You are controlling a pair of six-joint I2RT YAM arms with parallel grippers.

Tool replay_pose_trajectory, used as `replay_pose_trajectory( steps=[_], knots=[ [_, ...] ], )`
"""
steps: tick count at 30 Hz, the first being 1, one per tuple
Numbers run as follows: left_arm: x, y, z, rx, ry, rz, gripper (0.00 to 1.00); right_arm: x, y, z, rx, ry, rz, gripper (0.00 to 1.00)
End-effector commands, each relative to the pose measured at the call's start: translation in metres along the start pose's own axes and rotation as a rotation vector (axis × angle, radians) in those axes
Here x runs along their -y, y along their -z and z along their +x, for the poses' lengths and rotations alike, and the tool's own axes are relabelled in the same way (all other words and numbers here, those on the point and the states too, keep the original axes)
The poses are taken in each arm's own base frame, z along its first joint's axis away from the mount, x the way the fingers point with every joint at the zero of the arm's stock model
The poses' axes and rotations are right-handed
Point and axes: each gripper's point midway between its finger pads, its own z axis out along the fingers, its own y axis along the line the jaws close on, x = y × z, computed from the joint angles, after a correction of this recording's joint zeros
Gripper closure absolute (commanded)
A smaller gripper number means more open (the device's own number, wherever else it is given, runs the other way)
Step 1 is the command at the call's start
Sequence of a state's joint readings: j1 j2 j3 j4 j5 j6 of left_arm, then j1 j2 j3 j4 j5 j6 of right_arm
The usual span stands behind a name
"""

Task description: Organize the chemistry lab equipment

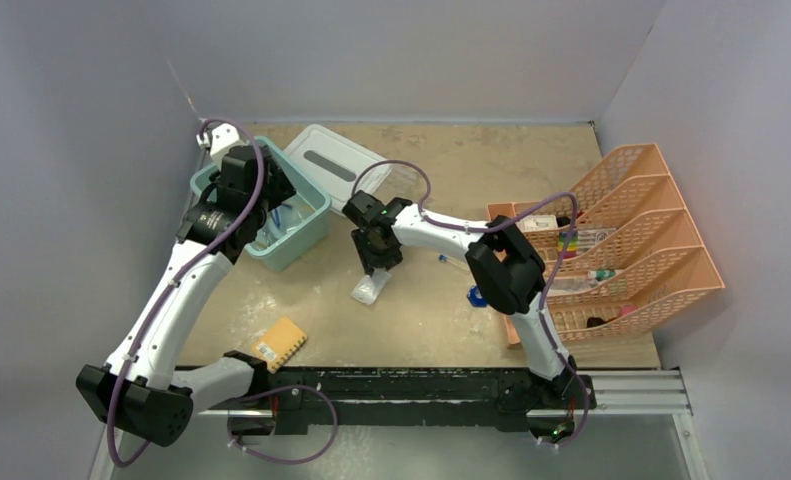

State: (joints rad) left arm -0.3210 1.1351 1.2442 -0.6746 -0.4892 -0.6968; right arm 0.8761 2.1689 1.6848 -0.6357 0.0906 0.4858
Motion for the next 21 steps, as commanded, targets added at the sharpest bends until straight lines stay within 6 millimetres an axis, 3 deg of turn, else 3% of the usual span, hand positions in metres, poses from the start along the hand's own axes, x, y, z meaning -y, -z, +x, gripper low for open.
replay_pose_trajectory(
  steps=[1, 4, 7, 13, 21],
  knots=[
    [0.002, 0.005, -0.004, 0.018, 0.041, 0.024, 0.38, 0.001, -0.012, 0.014, -0.065, -0.034, 0.018, 0.61],
    [0.009, 0.004, 0.002, -0.006, 0.041, 0.064, 0.38, -0.001, -0.011, 0.019, -0.073, -0.069, 0.004, 0.84],
    [0.023, 0.001, 0.017, -0.058, 0.036, 0.148, 0.38, -0.003, -0.006, 0.012, -0.022, -0.073, -0.014, 1.00],
    [0.062, 0.001, 0.062, -0.227, 0.022, 0.388, 0.38, 0.001, 0.023, -0.018, 0.121, -0.087, -0.059, 1.00],
    [0.108, 0.026, 0.104, -0.377, -0.030, 0.772, 0.37, 0.009, 0.096, -0.060, 0.358, -0.010, -0.329, 1.00]
  ],
)
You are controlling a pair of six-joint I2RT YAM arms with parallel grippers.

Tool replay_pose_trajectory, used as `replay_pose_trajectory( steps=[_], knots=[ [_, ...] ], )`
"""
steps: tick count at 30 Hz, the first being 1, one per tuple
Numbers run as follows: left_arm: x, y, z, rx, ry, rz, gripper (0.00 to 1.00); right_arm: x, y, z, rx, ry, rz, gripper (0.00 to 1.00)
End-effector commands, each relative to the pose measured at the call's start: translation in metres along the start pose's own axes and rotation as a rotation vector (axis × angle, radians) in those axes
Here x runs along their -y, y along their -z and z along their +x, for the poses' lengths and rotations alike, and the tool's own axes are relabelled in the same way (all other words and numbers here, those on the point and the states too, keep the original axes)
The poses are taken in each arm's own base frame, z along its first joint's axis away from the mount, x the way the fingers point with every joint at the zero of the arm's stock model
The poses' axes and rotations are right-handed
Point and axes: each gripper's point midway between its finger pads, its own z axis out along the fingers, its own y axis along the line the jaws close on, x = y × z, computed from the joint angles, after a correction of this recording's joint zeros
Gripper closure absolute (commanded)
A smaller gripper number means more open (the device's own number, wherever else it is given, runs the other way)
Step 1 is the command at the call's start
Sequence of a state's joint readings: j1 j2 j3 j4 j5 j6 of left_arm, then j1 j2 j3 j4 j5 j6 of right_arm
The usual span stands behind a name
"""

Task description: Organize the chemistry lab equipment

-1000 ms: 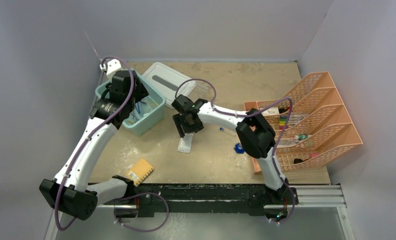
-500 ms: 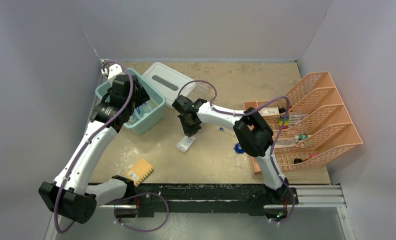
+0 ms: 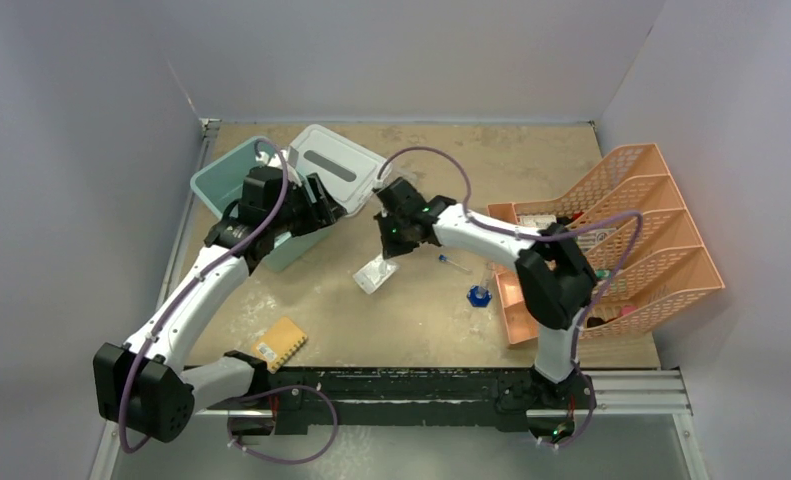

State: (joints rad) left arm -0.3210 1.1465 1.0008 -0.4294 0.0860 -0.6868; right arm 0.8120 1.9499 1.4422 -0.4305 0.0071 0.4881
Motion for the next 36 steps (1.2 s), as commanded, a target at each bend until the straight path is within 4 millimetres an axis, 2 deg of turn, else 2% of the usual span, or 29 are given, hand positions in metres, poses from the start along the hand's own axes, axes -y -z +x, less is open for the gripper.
replay_pose_trajectory(
  steps=[1, 5, 9, 12, 17, 21, 25, 29, 30, 31, 32, 34, 36],
  knots=[
    [0.058, 0.003, 0.007, -0.051, -0.080, 0.352, 0.37, -0.015, 0.064, -0.063, 0.244, 0.070, -0.242, 1.00],
    [0.082, 0.009, 0.010, -0.079, -0.150, 0.506, 0.36, -0.011, 0.106, -0.082, 0.333, 0.143, -0.374, 1.00],
    [0.097, 0.012, 0.011, -0.114, -0.189, 0.598, 0.36, -0.014, 0.143, -0.091, 0.379, 0.257, -0.454, 1.00],
    [0.106, 0.010, 0.017, -0.172, -0.185, 0.647, 0.36, -0.016, 0.162, -0.096, 0.391, 0.328, -0.474, 1.00],
    [0.110, 0.005, 0.030, -0.258, -0.176, 0.691, 0.39, -0.027, 0.179, -0.102, 0.393, 0.419, -0.529, 1.00],
    [0.107, 0.007, 0.040, -0.325, -0.213, 0.698, 0.58, -0.031, 0.183, -0.109, 0.391, 0.485, -0.541, 1.00],
    [0.109, 0.010, 0.037, -0.324, -0.239, 0.710, 0.77, -0.037, 0.185, -0.110, 0.369, 0.525, -0.580, 1.00],
    [0.109, 0.012, 0.036, -0.323, -0.248, 0.705, 1.00, -0.037, 0.184, -0.117, 0.359, 0.514, -0.567, 1.00],
    [0.107, 0.010, 0.034, -0.312, -0.255, 0.685, 1.00, -0.035, 0.186, -0.123, 0.365, 0.501, -0.549, 0.86],
    [0.104, 0.008, 0.032, -0.299, -0.259, 0.656, 1.00, -0.032, 0.185, -0.129, 0.375, 0.478, -0.522, 0.69],
    [0.099, 0.005, 0.028, -0.280, -0.263, 0.621, 1.00, -0.027, 0.185, -0.136, 0.394, 0.454, -0.493, 0.57],
    [0.091, -0.003, 0.016, -0.228, -0.261, 0.534, 1.00, -0.016, 0.190, -0.153, 0.458, 0.387, -0.428, 0.42],
    [0.075, -0.012, -0.003, -0.152, -0.241, 0.408, 1.00, 0.001, 0.198, -0.171, 0.538, 0.311, -0.351, 0.35]
  ],
)
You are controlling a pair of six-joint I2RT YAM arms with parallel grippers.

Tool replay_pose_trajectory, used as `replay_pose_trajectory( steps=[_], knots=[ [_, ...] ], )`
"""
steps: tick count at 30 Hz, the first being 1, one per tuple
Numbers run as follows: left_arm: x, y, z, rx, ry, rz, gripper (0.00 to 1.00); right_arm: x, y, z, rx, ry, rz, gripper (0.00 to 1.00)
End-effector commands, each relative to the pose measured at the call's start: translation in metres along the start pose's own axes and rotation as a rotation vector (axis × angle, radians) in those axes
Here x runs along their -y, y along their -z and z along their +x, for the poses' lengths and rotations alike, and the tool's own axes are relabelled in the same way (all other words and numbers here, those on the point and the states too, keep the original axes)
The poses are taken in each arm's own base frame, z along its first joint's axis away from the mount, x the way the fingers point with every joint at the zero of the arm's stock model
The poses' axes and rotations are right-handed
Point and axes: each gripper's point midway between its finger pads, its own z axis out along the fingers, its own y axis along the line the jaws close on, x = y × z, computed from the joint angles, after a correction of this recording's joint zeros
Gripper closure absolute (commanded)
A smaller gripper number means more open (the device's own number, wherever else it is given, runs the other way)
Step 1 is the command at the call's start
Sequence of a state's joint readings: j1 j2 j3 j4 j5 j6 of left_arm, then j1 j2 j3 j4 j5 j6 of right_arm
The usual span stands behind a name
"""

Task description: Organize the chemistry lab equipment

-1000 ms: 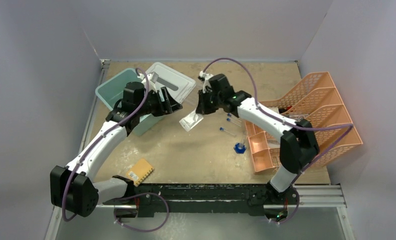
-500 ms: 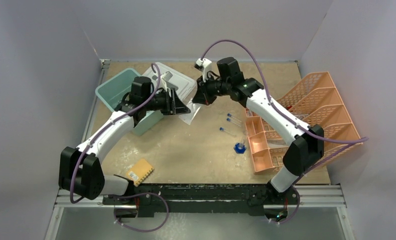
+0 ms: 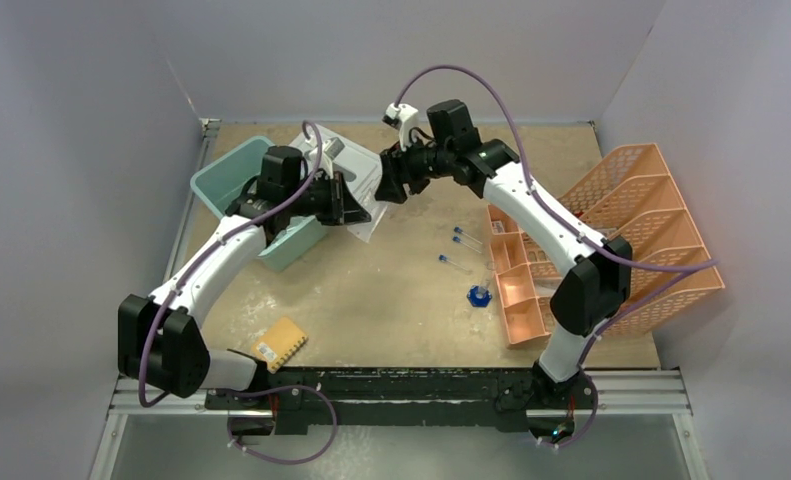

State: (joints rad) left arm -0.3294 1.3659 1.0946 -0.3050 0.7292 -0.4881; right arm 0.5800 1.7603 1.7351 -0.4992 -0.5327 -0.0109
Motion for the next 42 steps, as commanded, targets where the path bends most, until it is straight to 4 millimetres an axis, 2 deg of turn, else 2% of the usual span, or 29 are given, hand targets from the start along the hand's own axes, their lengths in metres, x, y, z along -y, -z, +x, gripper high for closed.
replay_pose_trajectory(
  steps=[1, 4, 7, 10, 13, 16, 21, 25, 29, 37, 42],
  knots=[
    [-0.024, 0.024, -0.052, 0.193, -0.044, -0.239, 1.00, 0.033, 0.038, -0.053, 0.212, -0.049, 0.210, 0.34],
    [-0.057, 0.052, -0.083, 0.345, 0.065, -0.419, 1.00, 0.054, 0.057, -0.065, 0.297, -0.077, 0.316, 0.30],
    [-0.096, 0.098, -0.109, 0.521, 0.204, -0.619, 1.00, 0.067, 0.064, -0.067, 0.321, -0.084, 0.379, 0.29],
    [-0.126, 0.142, -0.119, 0.646, 0.285, -0.851, 1.00, 0.075, 0.062, -0.062, 0.311, -0.095, 0.407, 0.29],
    [-0.149, 0.167, -0.115, 0.706, 0.352, -1.004, 1.00, 0.079, 0.059, -0.056, 0.302, -0.125, 0.417, 0.29],
    [-0.179, 0.175, -0.106, 0.704, 0.412, -1.105, 1.00, 0.081, 0.055, -0.049, 0.289, -0.143, 0.417, 0.29],
    [-0.227, 0.171, -0.089, 0.589, 0.427, -1.245, 1.00, 0.090, 0.050, -0.042, 0.272, -0.159, 0.439, 0.29],
    [-0.256, 0.175, -0.083, 0.498, 0.398, -1.396, 1.00, 0.100, 0.047, -0.039, 0.257, -0.164, 0.467, 0.29],
    [-0.274, 0.177, -0.081, 0.438, 0.380, -1.488, 1.00, 0.111, 0.049, -0.036, 0.247, -0.164, 0.510, 0.29],
    [-0.298, 0.203, -0.069, 0.319, 0.318, -1.747, 1.00, 0.125, 0.055, -0.031, 0.243, -0.178, 0.548, 0.29],
    [-0.311, 0.196, -0.058, 0.253, 0.325, -1.763, 0.99, 0.130, 0.061, -0.030, 0.242, -0.172, 0.576, 0.29]
  ],
)
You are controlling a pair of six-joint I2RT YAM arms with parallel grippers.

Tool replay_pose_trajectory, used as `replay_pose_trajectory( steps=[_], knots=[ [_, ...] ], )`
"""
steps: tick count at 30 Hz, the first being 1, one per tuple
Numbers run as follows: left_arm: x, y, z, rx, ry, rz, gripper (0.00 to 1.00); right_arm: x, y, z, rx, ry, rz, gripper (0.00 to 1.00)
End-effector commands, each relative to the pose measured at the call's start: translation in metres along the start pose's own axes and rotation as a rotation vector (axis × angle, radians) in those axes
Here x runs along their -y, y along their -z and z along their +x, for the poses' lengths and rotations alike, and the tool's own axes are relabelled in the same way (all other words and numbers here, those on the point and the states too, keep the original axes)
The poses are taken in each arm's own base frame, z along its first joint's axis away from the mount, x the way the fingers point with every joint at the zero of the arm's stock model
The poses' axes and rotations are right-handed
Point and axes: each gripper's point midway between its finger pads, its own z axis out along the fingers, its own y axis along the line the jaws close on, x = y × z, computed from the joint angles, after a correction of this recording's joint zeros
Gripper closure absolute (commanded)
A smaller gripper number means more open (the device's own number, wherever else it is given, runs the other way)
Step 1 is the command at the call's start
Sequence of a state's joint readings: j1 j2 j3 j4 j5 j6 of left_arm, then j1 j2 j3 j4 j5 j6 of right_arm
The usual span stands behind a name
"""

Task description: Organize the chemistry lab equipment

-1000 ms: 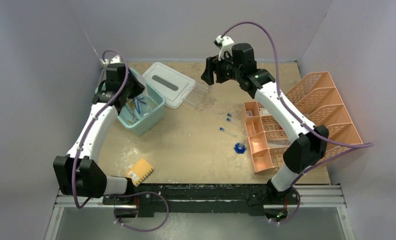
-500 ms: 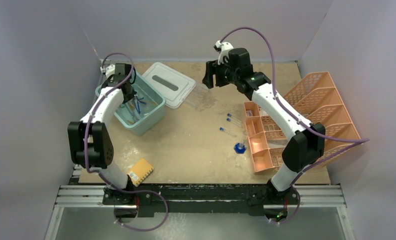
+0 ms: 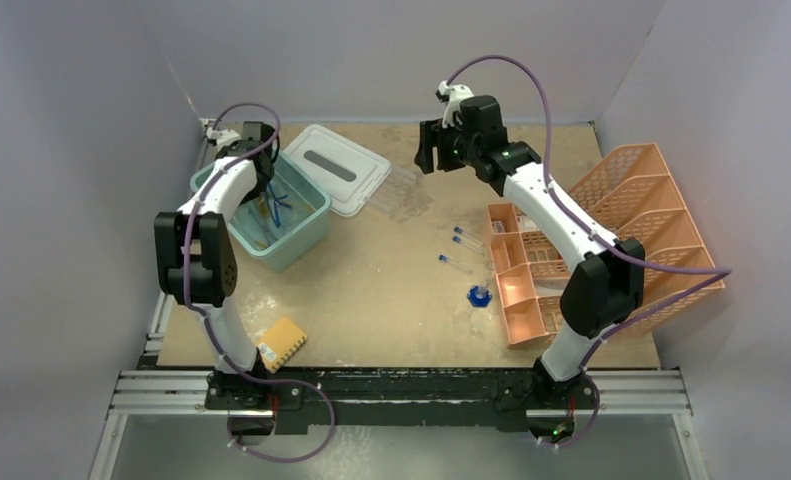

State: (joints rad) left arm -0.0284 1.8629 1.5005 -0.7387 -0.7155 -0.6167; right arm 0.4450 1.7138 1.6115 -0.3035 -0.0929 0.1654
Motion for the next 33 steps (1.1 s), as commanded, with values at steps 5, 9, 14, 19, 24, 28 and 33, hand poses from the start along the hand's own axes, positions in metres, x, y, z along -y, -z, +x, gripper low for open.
replay_pose_trajectory(
  steps=[5, 9, 14, 19, 24, 28, 33],
  knots=[
    [-0.006, -0.010, -0.006, 0.013, -0.051, -0.073, 0.90, 0.007, 0.015, -0.023, 0.072, 0.018, 0.036, 0.29],
    [-0.001, -0.004, -0.014, 0.018, -0.044, -0.037, 0.72, 0.008, 0.019, -0.023, 0.073, 0.017, 0.045, 0.29],
    [0.015, 0.025, -0.043, 0.056, 0.002, 0.125, 0.64, 0.014, 0.028, -0.026, 0.081, 0.018, 0.080, 0.28],
    [0.051, 0.089, -0.078, 0.135, -0.019, 0.499, 0.60, 0.037, 0.039, -0.015, 0.037, -0.048, 0.221, 0.28],
    [0.073, 0.172, -0.102, 0.250, -0.018, 0.875, 0.56, 0.058, 0.060, 0.017, -0.083, -0.122, 0.355, 0.27],
    [0.075, 0.229, -0.105, 0.316, 0.001, 1.110, 0.51, 0.066, 0.091, 0.056, -0.209, -0.202, 0.442, 0.19],
    [0.078, 0.272, -0.090, 0.319, -0.014, 1.293, 0.46, 0.055, 0.122, 0.113, -0.380, -0.274, 0.423, 0.09]
  ],
)
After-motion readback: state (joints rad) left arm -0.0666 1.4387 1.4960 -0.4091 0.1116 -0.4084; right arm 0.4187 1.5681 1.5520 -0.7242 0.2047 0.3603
